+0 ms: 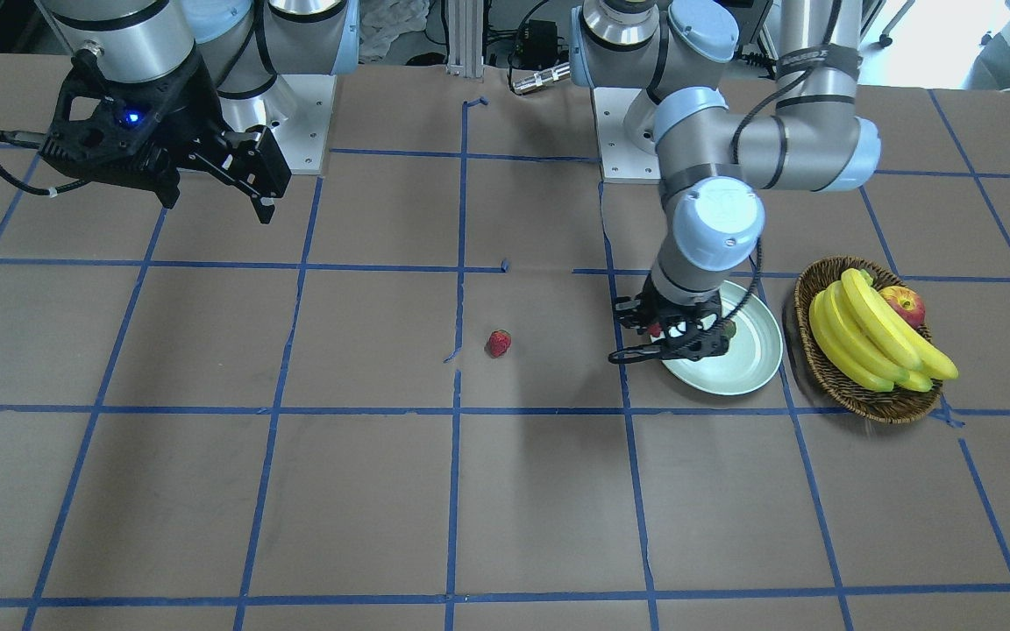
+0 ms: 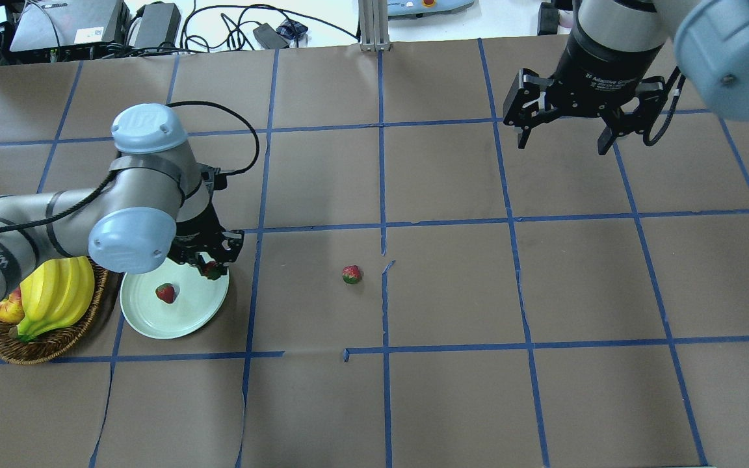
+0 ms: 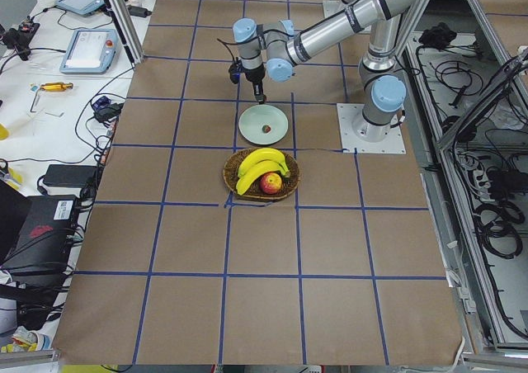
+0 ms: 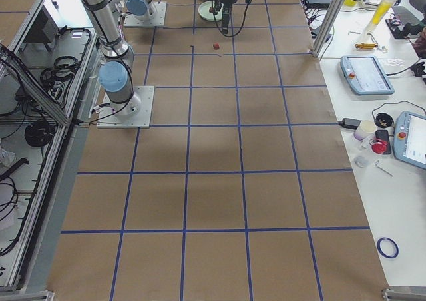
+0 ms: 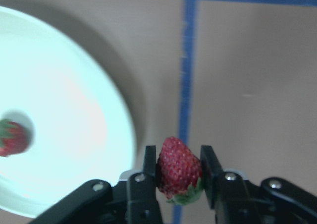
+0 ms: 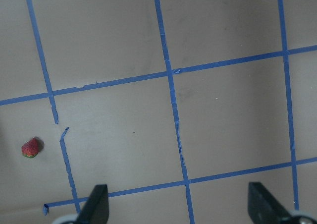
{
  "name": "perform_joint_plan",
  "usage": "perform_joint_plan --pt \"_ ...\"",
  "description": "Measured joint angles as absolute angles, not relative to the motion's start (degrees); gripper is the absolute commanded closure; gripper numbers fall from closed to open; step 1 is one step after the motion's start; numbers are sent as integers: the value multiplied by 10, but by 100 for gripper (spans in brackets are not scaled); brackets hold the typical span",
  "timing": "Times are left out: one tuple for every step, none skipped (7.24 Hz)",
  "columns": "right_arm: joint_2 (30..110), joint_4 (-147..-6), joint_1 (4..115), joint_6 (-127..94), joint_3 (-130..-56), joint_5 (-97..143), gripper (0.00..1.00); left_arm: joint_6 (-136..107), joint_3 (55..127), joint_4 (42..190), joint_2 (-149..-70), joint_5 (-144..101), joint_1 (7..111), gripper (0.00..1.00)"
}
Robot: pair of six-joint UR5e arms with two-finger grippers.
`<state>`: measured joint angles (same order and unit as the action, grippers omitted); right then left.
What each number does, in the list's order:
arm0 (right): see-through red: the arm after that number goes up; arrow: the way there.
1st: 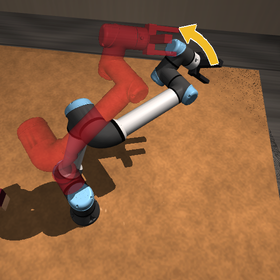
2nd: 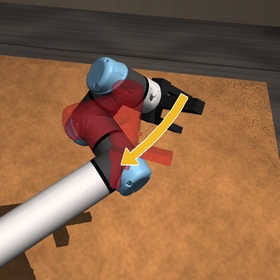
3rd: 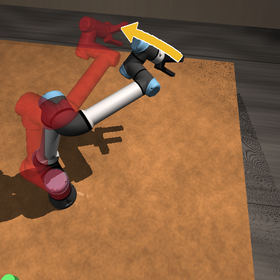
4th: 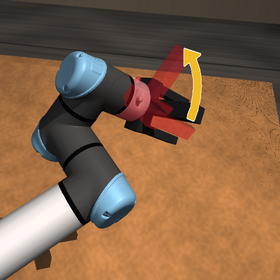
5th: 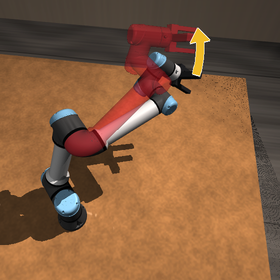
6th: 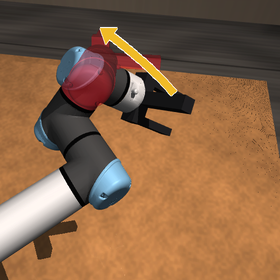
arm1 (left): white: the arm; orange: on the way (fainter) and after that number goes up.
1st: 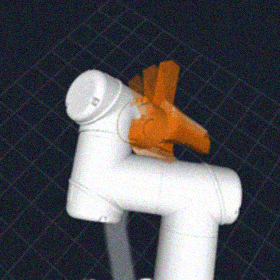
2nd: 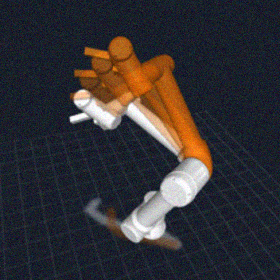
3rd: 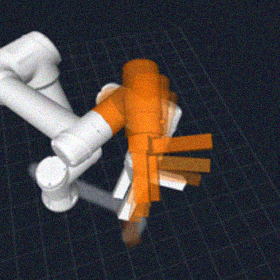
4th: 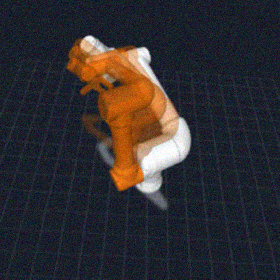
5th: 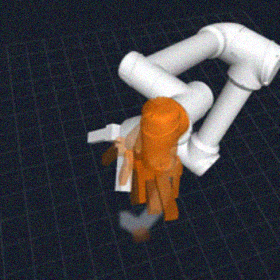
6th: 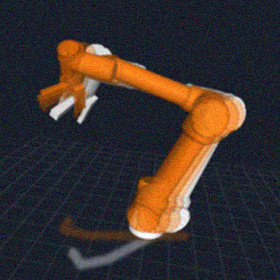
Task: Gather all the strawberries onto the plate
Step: 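Lower the strawberry onto the plate and open the left gripper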
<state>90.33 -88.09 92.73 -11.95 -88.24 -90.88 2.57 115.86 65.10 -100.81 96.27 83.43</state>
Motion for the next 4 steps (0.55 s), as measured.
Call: perform_joint_plan --pt "903 -881 927 -120 -882 -909 0 46 1169 657 -1005 969 806 0" --pt "903 -881 927 -120 -882 -909 0 37 1181 657 -1001 970 798 0" --pt "903 -882 927 -120 -882 -909 0 12 1185 655 -996 967 808 0" --pt "903 -882 927 -120 -882 -909 0 -27 1178 652 -991 961 843 0"
